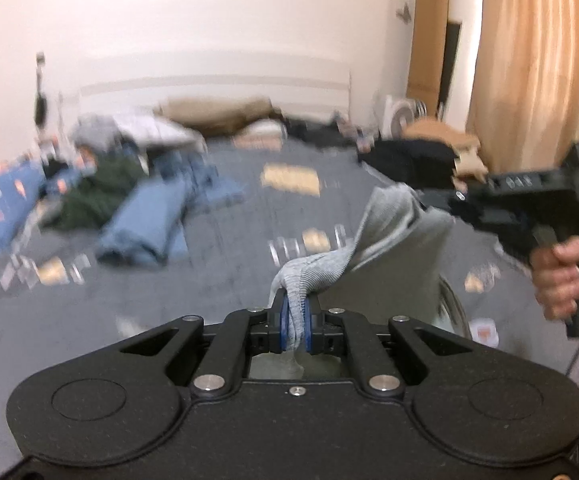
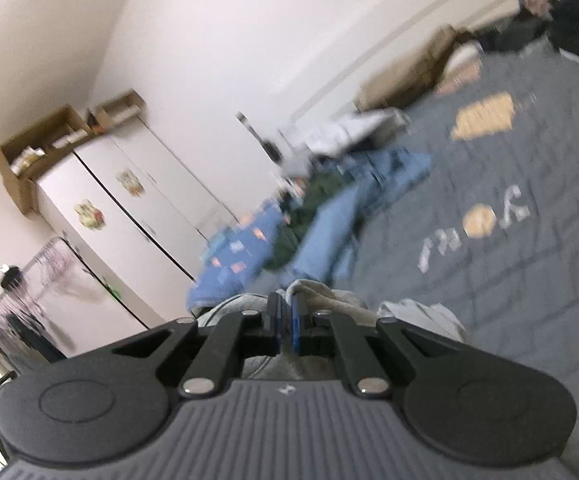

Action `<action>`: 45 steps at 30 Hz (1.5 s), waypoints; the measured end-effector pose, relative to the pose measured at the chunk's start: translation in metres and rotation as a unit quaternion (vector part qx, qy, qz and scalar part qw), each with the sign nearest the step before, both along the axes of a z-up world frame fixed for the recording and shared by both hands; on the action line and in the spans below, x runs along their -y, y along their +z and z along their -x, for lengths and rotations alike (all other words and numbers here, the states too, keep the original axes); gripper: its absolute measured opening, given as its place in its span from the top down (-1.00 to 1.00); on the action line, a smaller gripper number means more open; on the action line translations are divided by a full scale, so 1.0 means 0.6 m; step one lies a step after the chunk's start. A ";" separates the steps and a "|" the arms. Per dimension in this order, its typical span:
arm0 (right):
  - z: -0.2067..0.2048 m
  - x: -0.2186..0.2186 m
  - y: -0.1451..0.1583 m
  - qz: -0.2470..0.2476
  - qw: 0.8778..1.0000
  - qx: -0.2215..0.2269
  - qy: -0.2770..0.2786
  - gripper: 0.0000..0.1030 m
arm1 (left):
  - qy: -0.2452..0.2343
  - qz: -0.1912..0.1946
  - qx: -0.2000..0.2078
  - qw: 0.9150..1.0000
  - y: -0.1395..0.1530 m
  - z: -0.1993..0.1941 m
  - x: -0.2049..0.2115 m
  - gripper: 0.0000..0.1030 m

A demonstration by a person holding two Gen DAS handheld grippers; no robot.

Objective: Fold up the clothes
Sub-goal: 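Lift the grey sweatshirt high with both grippers to hang it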

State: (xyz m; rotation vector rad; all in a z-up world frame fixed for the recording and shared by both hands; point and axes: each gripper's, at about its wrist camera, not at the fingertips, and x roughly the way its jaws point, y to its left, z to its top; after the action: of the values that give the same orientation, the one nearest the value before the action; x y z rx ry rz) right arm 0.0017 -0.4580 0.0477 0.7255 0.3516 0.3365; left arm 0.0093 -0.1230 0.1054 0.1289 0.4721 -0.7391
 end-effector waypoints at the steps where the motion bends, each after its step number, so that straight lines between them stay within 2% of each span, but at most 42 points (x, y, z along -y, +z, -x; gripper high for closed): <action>1: 0.008 0.001 0.018 -0.007 1.000 0.012 -0.004 0.91 | 0.003 0.005 0.012 1.000 0.021 0.003 0.001 0.85; 5: 0.039 0.003 0.107 -0.016 0.998 0.063 -0.010 0.91 | 0.011 0.027 0.068 0.997 0.121 0.030 0.000 0.85; 8: 0.062 -0.005 0.187 -0.006 0.995 0.097 -0.012 0.91 | 0.016 0.038 0.103 0.994 0.190 0.061 -0.003 0.85; 14: 0.134 -0.027 0.331 0.022 0.986 0.163 -0.022 0.91 | 0.016 0.059 0.177 0.982 0.320 0.151 -0.011 0.85; 22: 0.239 -0.048 0.456 0.048 0.972 0.228 -0.031 0.91 | 0.027 0.090 0.255 0.962 0.455 0.269 -0.019 0.85; 29: 0.306 -0.060 0.550 0.080 0.956 0.280 -0.039 0.91 | 0.039 0.099 0.327 0.939 0.574 0.362 -0.002 0.85; 32: 0.318 -0.059 0.574 0.093 0.950 0.293 -0.047 0.91 | 0.042 0.089 0.342 0.935 0.594 0.371 0.018 0.85; 34: 0.310 -0.058 0.579 0.101 0.949 0.293 -0.053 0.91 | 0.044 0.084 0.341 0.935 0.594 0.358 0.030 0.85; 37: 0.286 -0.051 0.574 0.109 0.953 0.278 -0.062 0.91 | 0.049 0.082 0.319 0.943 0.576 0.315 0.046 0.85; 40: 0.234 -0.045 0.549 0.122 0.959 0.246 -0.075 0.91 | 0.052 0.069 0.283 0.955 0.531 0.240 0.076 0.85; 45: 0.097 -0.037 0.458 0.148 0.967 0.182 -0.101 0.91 | 0.062 0.037 0.218 0.973 0.430 0.095 0.136 0.85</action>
State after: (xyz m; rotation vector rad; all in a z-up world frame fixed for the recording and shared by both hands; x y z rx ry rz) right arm -0.0565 -0.4359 0.3224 0.3887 -0.0239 0.2118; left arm -0.0478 -0.2049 0.3631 0.1847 0.0318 -0.5839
